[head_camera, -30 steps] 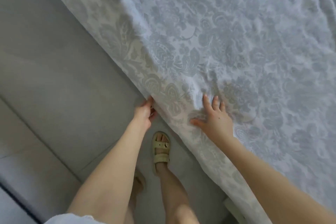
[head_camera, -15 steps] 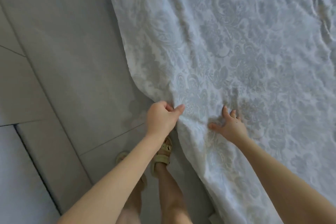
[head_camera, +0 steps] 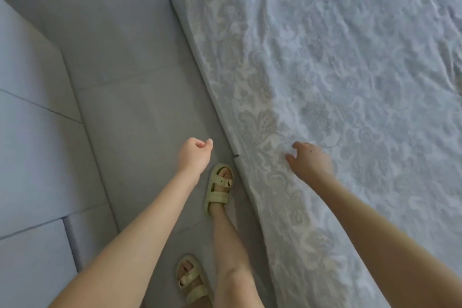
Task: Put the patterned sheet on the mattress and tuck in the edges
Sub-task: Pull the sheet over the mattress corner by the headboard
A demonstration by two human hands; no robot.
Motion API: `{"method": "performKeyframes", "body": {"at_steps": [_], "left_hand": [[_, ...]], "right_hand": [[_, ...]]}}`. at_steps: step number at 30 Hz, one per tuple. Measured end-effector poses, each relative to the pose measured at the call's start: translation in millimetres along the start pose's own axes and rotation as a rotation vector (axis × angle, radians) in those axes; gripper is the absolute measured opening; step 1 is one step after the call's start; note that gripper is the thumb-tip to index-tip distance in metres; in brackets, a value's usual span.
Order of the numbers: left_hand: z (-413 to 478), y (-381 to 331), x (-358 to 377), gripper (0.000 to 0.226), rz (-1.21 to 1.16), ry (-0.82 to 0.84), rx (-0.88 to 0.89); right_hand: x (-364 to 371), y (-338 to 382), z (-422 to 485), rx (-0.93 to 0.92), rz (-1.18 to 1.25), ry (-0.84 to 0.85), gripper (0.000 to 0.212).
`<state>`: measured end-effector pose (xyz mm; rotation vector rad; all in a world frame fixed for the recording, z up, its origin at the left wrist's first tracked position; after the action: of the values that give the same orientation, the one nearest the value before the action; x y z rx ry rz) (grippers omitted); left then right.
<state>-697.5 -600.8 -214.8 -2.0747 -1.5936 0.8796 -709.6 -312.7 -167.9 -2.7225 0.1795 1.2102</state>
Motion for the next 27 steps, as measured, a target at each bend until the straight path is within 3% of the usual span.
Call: {"method": "performKeyframes", "body": {"at_steps": [14,17,19,23,27], "left_hand": [[182,-171,-98,0.024,-0.342,-0.179,-0.08],[224,-200,-130,0.036,-0.367,-0.213,-0.073],[256,-223,-151,0.045,-0.394,-0.226,-0.05],[331,-281,-188,0.04,-0.401,-0.224,0.006],[408,-343,-202,0.023,-0.38,-0.121,0.032]], "right_hand": [[-214,159,181,-0.272,0.044,-0.102,0.045],[-248,189,214,-0.302,0.044,-0.119,0.049],[-270,208,239,-0.309,0.045,-0.139,0.053],[-318,241,301,-0.278,0.02,-0.197,0.07],[-325,254,386,-0.115,0.115,0.002,0.092]]}}
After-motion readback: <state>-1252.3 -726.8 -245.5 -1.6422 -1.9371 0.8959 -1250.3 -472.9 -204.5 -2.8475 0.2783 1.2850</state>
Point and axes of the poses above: each hand's wrist, its own z-axis towards the middle knuckle, its own x-axis out of the palm, y = z × x, the point moved 10 cm from there along z, towards the middle knuckle, and after that the axes turned 11 degrees about y, right-handed, at the moved point
